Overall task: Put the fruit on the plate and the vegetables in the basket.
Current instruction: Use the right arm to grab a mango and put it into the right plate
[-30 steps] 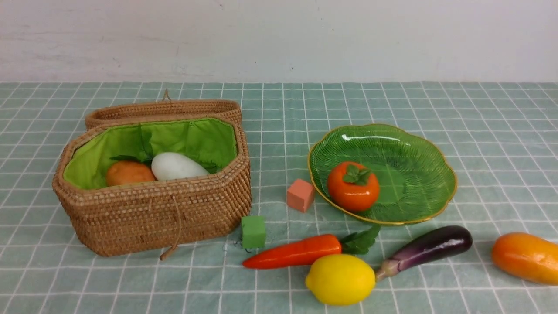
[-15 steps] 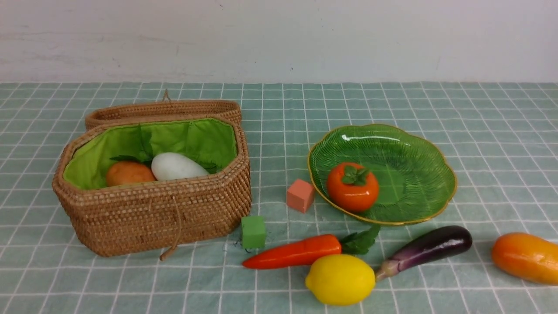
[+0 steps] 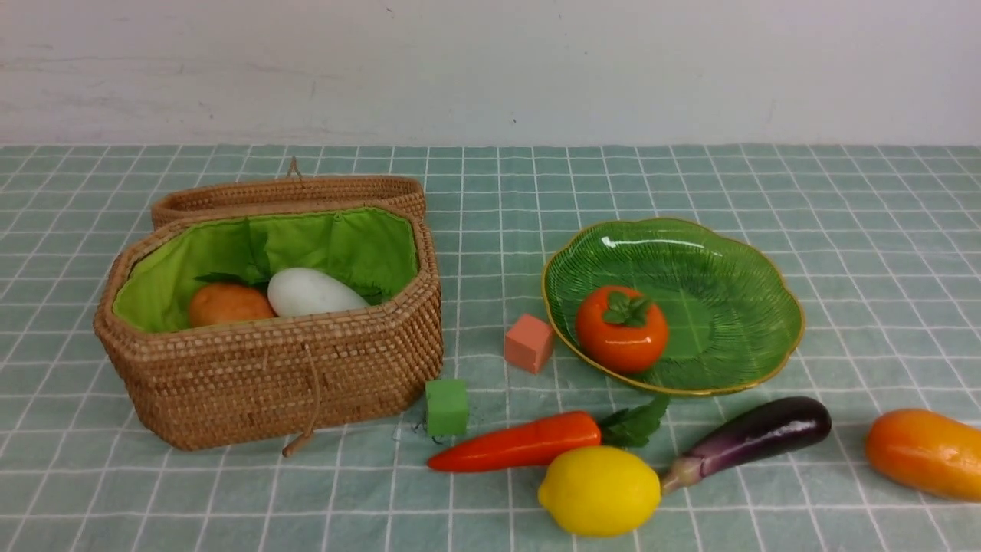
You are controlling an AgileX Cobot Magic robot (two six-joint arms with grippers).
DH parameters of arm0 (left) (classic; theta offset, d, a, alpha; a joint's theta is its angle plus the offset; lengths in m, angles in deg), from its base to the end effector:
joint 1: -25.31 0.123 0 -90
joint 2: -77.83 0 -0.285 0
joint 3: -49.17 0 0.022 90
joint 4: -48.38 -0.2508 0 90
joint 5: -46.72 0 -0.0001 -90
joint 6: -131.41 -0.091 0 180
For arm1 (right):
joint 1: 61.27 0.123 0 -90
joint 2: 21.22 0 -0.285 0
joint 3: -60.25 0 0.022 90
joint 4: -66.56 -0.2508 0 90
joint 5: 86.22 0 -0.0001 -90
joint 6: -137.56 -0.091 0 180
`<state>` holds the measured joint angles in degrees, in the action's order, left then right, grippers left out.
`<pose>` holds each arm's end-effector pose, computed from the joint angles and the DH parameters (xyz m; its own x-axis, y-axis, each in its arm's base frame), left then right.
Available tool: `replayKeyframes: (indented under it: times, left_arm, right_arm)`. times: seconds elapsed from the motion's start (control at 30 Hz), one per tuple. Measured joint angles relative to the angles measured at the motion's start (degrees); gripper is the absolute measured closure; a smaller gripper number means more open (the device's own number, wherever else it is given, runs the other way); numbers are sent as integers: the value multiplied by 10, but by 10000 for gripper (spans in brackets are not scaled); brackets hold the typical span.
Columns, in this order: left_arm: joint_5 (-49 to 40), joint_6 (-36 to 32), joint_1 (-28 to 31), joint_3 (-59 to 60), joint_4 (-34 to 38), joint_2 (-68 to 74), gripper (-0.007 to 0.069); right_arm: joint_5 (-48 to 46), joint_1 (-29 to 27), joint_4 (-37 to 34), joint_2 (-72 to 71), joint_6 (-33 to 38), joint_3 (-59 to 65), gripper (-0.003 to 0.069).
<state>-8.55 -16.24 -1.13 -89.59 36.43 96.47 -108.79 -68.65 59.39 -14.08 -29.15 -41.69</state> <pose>0.0224 0.0061 0.3216 -0.4651 -0.2421 -0.8515 0.1109 0.9384 -0.3273 0.0520 -0.0023 0.1737 -0.3077 -0.0770 -0.9484 0.0476 0.9942 -0.0962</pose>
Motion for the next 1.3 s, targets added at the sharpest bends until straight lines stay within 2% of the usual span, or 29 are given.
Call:
replayKeyframes:
  times: [0.07, 0.17, 0.27, 0.4, 0.77, 1.3]
  left_arm:
    - [40, -9, 23, 12, -1, -4, 638]
    - [147, -61, 113, 56, 22, -20, 637]
    - [213, -109, 176, 100, 55, -34, 637]
    - [247, -137, 223, 172, 76, -68, 635]
    - [322, -142, 229, 370, 82, -114, 627]
    - [332, -142, 229, 376, 80, -114, 613]
  right_arm:
    - [0, 0, 0, 0, 0, 0, 418]
    - [0, 0, 0, 0, 0, 0, 418]
    - [0, 0, 0, 0, 0, 0, 418]
    - [0, 0, 0, 0, 0, 0, 418]
    - [0, 0, 0, 0, 0, 0, 418]
    - [0, 0, 0, 0, 0, 0, 418]
